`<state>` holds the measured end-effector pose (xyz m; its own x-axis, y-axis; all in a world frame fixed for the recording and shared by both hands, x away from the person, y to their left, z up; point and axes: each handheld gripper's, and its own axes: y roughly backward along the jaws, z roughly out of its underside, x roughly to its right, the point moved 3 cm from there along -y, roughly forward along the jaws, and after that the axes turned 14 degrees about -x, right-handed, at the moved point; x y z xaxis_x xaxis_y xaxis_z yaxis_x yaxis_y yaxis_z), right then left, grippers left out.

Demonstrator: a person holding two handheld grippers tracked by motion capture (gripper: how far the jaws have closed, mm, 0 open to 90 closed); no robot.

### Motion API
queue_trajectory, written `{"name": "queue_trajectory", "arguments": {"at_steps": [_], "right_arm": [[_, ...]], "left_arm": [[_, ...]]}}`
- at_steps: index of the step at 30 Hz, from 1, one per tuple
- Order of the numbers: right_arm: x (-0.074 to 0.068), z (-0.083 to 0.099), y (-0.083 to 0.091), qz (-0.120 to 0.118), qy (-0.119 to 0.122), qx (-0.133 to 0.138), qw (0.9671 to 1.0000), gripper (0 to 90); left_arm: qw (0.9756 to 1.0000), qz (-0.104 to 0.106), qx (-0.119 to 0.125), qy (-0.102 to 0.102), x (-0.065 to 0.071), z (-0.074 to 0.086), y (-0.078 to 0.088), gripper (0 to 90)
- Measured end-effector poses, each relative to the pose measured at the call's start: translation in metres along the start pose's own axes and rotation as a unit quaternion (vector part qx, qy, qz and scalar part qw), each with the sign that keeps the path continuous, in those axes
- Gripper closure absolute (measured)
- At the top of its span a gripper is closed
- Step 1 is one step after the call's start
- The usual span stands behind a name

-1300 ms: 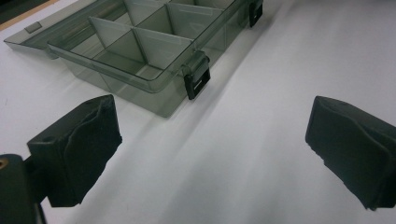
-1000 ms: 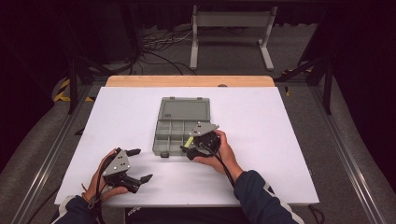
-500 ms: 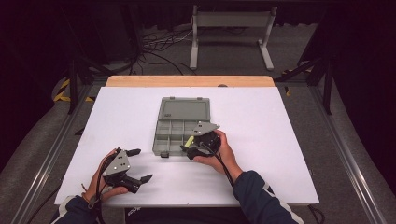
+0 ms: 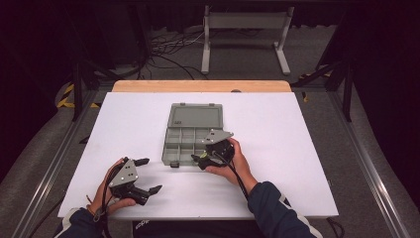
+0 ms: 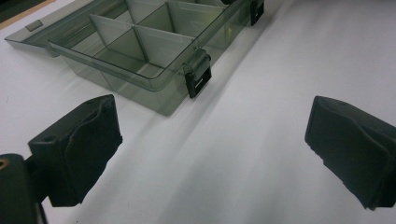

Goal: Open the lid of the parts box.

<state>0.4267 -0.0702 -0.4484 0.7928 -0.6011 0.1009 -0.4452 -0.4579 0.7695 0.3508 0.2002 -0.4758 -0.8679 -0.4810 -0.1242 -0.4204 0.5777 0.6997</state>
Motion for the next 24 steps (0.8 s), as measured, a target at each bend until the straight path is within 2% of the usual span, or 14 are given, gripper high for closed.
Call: {"name": "queue_trajectory", "arguments": {"at_steps": [8, 12, 17, 19, 24], "right_arm": [[0.000, 0.000, 0.005, 0.002, 0.003, 0.011, 0.9999, 29.3], [0.001, 0.001, 0.013, 0.007, 0.010, 0.027, 0.9996, 32.5], [0.001, 0.003, 0.023, 0.008, 0.017, 0.044, 0.9989, 39.1], [0.001, 0.005, 0.028, 0.009, 0.026, 0.050, 0.9984, 44.3], [0.002, 0.009, 0.038, 0.006, 0.038, 0.059, 0.9975, 49.2]], "left_arm": [[0.9999, -0.009, 0.007, -0.001, 0.000, -0.001, 0.002, 8.8], [0.9997, -0.023, 0.010, 0.004, -0.001, -0.002, 0.003, 15.6], [0.9995, -0.029, 0.011, 0.004, -0.001, -0.004, 0.005, 23.7], [0.9993, -0.037, 0.010, 0.001, -0.002, -0.004, 0.006, 26.6], [0.9990, -0.040, 0.015, 0.010, -0.004, -0.007, 0.008, 33.4]]}}
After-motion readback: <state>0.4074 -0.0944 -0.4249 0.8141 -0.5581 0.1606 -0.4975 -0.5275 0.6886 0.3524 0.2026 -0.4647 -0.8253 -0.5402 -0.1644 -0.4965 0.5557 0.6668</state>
